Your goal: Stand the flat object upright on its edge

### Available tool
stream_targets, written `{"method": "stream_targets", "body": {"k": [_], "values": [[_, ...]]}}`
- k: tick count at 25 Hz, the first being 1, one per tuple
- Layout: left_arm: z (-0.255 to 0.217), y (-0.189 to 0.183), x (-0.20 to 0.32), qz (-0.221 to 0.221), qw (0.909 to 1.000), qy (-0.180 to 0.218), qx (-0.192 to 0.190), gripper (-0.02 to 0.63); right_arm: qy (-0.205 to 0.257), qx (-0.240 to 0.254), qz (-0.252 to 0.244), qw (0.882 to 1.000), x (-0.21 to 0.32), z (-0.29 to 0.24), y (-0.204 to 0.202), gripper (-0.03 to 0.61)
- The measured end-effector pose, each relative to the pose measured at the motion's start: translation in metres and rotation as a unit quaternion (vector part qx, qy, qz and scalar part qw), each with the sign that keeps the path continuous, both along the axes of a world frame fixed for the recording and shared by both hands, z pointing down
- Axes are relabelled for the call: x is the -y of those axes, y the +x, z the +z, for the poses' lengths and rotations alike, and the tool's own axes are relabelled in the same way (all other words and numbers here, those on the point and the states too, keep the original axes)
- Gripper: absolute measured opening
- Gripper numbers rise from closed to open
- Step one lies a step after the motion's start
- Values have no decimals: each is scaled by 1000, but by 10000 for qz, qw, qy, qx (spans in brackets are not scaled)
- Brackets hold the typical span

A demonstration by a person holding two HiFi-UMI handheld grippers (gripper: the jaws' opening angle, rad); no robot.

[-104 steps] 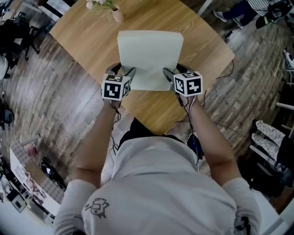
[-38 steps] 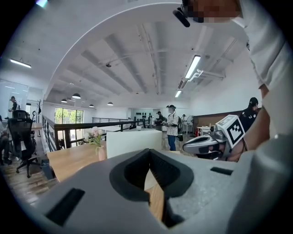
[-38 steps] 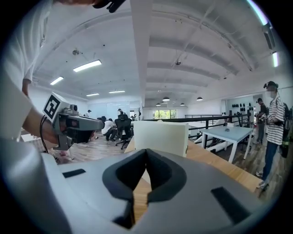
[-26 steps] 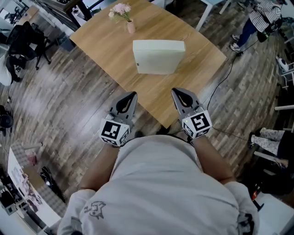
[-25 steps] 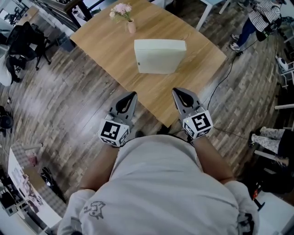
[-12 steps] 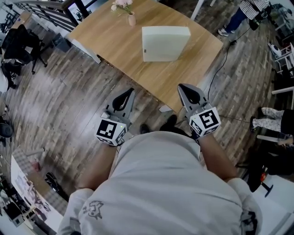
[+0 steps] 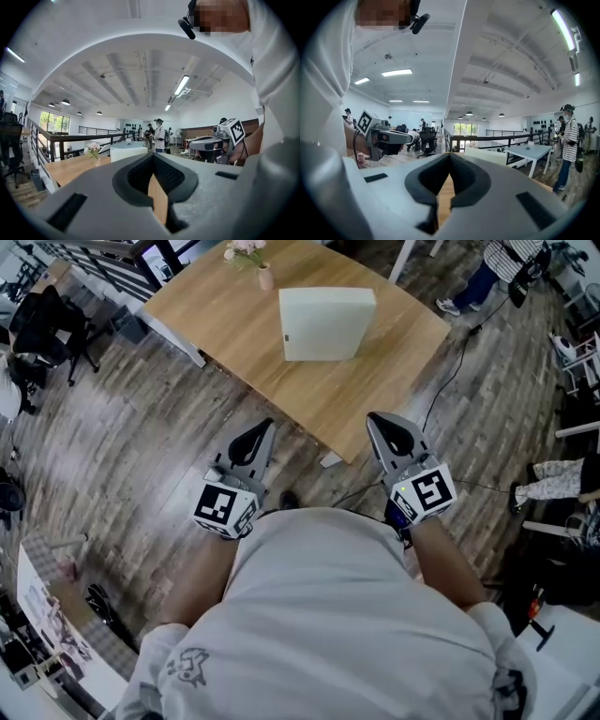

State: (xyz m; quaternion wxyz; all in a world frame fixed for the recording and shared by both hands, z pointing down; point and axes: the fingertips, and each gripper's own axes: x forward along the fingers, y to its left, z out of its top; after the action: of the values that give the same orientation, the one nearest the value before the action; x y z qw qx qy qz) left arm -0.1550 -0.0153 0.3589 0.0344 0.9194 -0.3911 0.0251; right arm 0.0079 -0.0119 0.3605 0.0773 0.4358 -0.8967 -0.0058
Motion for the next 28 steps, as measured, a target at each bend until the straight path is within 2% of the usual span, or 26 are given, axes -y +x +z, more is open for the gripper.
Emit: {"method": "stream_targets", "body": {"k": [6,19,28], "values": [[-1,34,-27,-296,9995,21,-82,6,148,-45,-408,9990,-30,-2,25,5],[-5,124,-120,-453,9989,-11,-105,6,84,79,-596,9982,-125,-3,112,5],[2,148,-156,-538,9983,-139,-145,6,37,164,-670,9976,-159,-4,135,5]]}}
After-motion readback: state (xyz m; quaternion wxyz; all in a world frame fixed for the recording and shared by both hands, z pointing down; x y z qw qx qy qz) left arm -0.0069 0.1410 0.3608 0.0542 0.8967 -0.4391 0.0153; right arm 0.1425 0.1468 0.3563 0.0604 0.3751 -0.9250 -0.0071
